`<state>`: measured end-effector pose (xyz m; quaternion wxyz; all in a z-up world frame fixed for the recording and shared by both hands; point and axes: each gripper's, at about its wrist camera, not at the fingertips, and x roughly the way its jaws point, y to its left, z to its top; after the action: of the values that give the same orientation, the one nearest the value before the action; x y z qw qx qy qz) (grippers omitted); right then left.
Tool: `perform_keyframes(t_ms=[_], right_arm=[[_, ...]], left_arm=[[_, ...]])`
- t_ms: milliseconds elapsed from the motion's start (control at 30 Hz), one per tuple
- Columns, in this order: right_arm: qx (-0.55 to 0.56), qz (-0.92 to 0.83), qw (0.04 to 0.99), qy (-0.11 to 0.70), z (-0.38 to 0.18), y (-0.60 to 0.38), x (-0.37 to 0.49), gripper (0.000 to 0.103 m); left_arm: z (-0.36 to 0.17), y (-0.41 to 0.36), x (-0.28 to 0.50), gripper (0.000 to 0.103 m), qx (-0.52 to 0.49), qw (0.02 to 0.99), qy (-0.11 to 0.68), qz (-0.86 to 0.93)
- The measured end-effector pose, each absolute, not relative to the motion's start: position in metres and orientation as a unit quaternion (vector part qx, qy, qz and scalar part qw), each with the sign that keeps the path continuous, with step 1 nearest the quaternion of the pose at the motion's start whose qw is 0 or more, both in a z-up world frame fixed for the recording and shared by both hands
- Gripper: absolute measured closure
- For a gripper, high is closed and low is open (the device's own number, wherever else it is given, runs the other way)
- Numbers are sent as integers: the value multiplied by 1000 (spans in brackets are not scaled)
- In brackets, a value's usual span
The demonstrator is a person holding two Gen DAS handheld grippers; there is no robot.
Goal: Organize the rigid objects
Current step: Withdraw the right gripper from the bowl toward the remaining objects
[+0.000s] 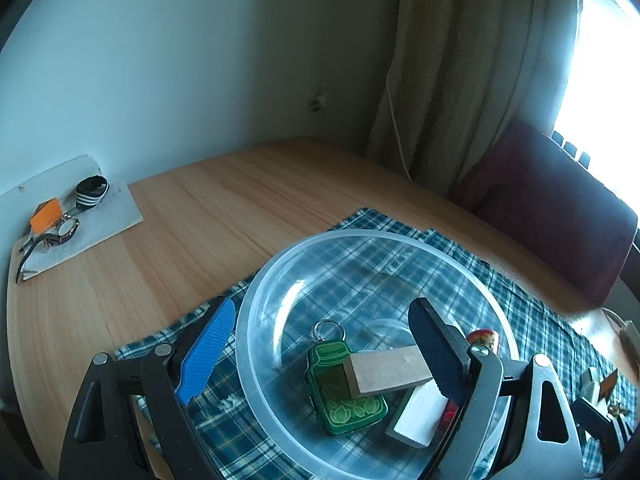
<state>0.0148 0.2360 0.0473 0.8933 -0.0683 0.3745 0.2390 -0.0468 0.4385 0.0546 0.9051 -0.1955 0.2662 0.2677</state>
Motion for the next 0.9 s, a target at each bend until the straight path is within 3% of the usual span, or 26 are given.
perform_keyframes(t_ms=[900], right_arm=[[-52,179,902,389,37,185,14,5]], left_arm=[[51,426,-38,14,-164,908,280,266]])
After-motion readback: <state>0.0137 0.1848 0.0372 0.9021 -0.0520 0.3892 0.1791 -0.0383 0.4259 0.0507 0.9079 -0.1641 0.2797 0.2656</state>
